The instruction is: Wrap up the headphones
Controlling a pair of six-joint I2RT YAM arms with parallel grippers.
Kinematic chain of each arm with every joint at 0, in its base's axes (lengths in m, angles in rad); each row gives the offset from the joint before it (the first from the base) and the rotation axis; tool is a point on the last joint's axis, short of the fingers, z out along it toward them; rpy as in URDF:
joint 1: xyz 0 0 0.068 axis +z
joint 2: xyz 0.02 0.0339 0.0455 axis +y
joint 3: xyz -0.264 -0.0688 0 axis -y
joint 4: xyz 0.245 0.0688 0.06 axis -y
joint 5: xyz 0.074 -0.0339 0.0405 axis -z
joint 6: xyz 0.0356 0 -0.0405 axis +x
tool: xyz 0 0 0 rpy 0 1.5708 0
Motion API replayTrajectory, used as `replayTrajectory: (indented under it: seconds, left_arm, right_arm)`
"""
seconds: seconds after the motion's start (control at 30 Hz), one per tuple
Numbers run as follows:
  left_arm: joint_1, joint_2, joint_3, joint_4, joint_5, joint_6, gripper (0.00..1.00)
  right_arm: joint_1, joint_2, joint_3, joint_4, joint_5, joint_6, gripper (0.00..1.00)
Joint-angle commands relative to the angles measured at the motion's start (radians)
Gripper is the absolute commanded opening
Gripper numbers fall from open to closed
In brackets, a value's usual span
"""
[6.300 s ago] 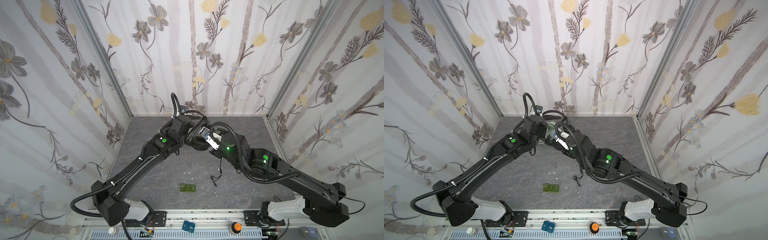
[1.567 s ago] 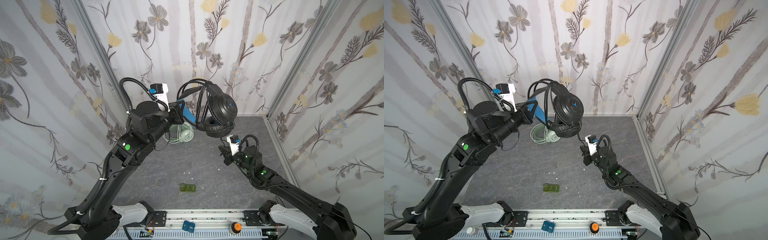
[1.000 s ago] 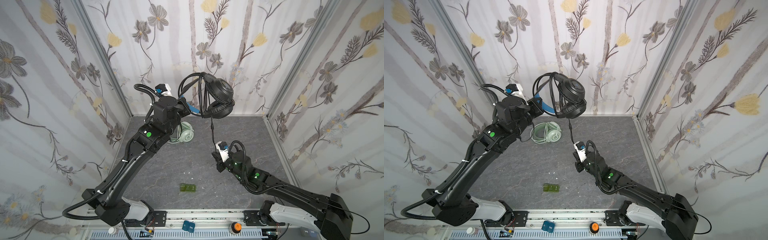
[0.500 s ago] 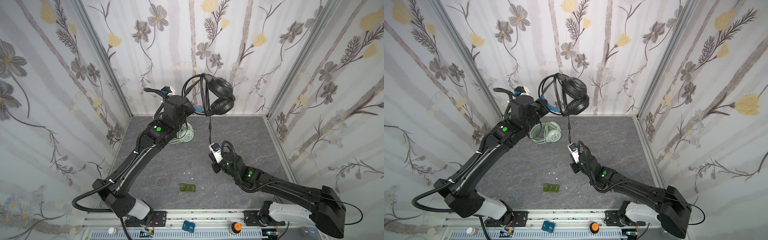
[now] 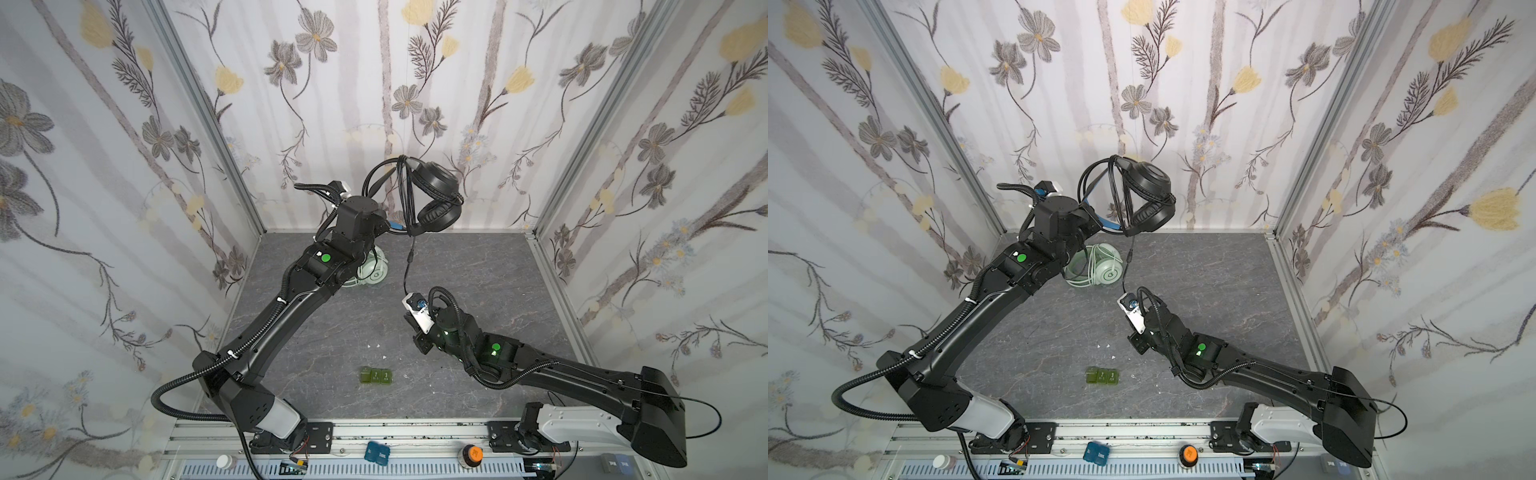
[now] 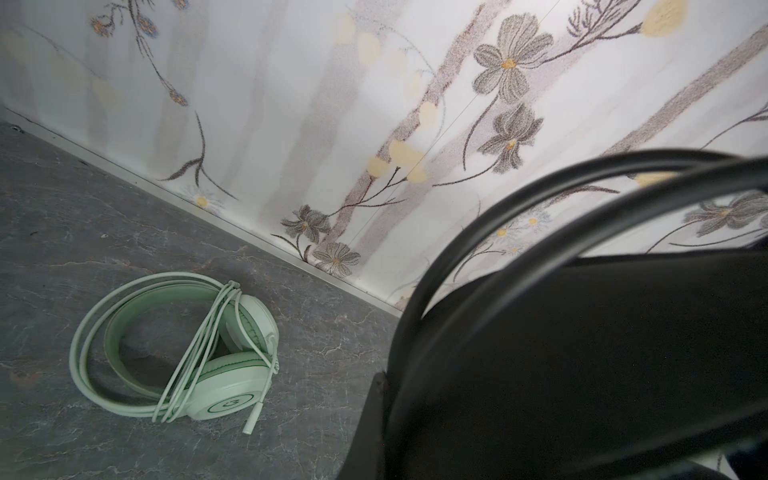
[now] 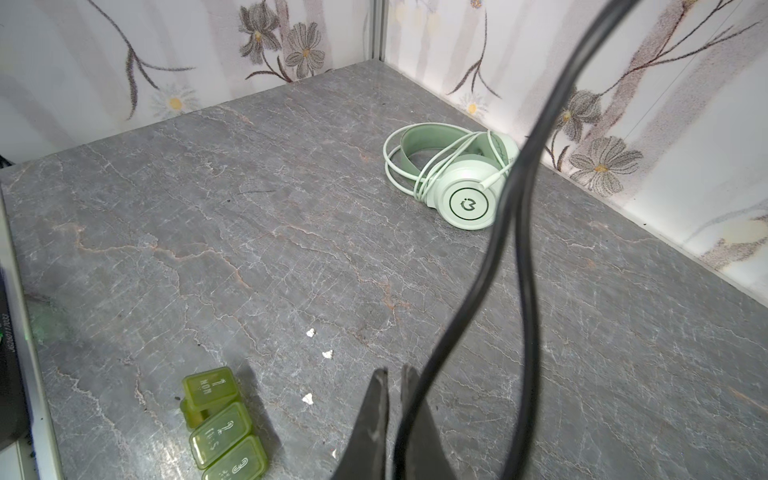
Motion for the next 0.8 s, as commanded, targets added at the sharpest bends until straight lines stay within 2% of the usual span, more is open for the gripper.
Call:
replayTrajectory:
  seconds: [0.0,0.33,0.53,0.77]
  left_arm:
    - [-0.007,-0.002,-0.004,0.083,-0.033,-0.001,0.0]
    - [-0.038,-0.013,-0.1,0.031,-0.079,0.257,0.0]
    - [-0.05,-0.062,-0.202,-0.03,-0.031,0.382,0.0]
    - [-0.051,-0.16,-0.331,-0.091,0.022,0.487,0.0]
  right_arm:
    - [0.015,0.005,0.021,-0.027,-0.004,-0.02,0.0]
    - [0.032,-0.028,0.207,-0.161,-0.025,-0.132,0.0]
    - [0.022,0.007,0.402,-0.318,0.026,-0.265,0.0]
    - [-0.044,0.021,0.553,-0.42,0.05,-0.329,0.0]
